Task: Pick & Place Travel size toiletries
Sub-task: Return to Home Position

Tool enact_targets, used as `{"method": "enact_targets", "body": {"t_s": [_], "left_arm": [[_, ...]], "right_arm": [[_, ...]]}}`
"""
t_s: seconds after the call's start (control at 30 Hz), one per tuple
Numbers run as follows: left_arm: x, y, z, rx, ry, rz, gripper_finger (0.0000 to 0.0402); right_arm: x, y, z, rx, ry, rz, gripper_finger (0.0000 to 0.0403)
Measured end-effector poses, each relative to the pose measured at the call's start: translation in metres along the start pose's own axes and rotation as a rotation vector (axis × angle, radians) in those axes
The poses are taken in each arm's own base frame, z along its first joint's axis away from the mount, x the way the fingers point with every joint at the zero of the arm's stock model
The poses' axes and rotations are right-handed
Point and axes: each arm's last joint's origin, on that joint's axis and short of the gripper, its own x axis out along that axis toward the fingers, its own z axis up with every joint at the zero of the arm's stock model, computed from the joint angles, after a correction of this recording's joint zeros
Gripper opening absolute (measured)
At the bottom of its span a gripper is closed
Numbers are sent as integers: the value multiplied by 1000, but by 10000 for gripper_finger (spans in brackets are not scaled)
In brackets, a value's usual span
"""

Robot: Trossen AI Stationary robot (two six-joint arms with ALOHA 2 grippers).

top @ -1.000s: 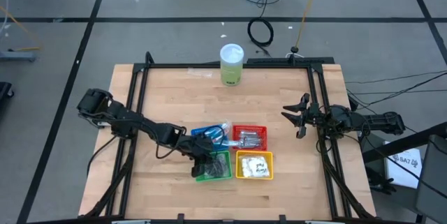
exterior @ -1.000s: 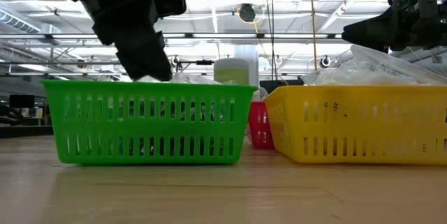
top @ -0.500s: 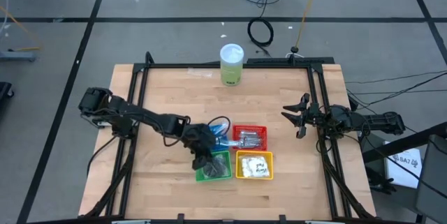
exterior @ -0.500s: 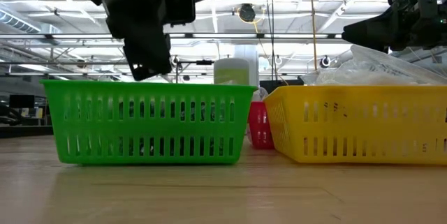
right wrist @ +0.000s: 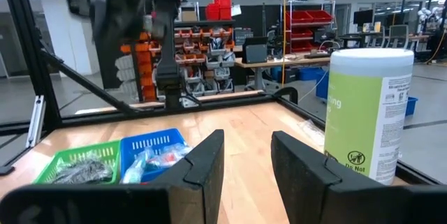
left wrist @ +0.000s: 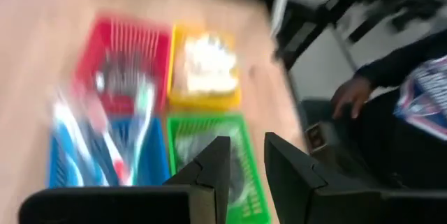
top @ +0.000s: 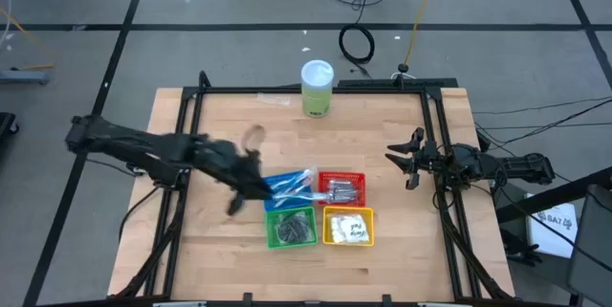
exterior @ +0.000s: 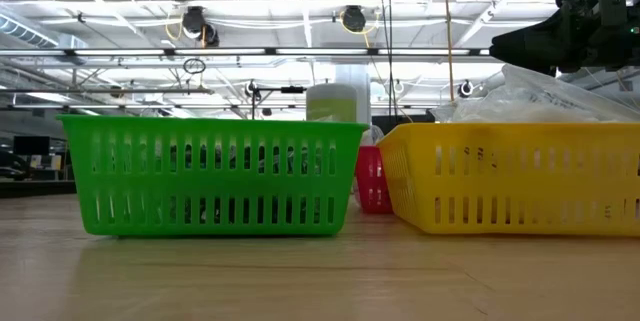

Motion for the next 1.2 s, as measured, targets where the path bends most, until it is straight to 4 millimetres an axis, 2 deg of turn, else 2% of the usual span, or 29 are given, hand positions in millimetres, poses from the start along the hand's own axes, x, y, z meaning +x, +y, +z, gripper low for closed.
{"method": "enact_targets", "body": {"t_s": [0.17, 0.27, 0.37, 0.5, 0.6, 0.73, 1.07, 1.2], "left_arm": [[-78, -22, 6, 186, -258, -61, 88], [-117, -29, 2, 300, -389, -79, 88], [-144, -32, -6, 367, -461, -80, 88], [-164, -28, -22, 434, -459, -11, 88], [-164, -21, -34, 428, -477, 78, 88], [-154, -10, -52, 415, -510, 120, 88], [-102, 25, -101, 376, -626, 141, 88], [-89, 37, -115, 356, -670, 158, 88]], "right_arm": [[0, 0, 0, 1, -2, 0, 110], [0, 0, 0, 0, 0, 0, 110], [0, 0, 0, 0, 1, 0, 110], [0, 0, 0, 0, 0, 0, 110], [0, 0, 0, 0, 0, 0, 110], [0, 0, 0, 0, 0, 0, 110], [0, 0, 0, 0, 1, 0, 110], [0, 0, 0, 0, 0, 0, 110]]}}
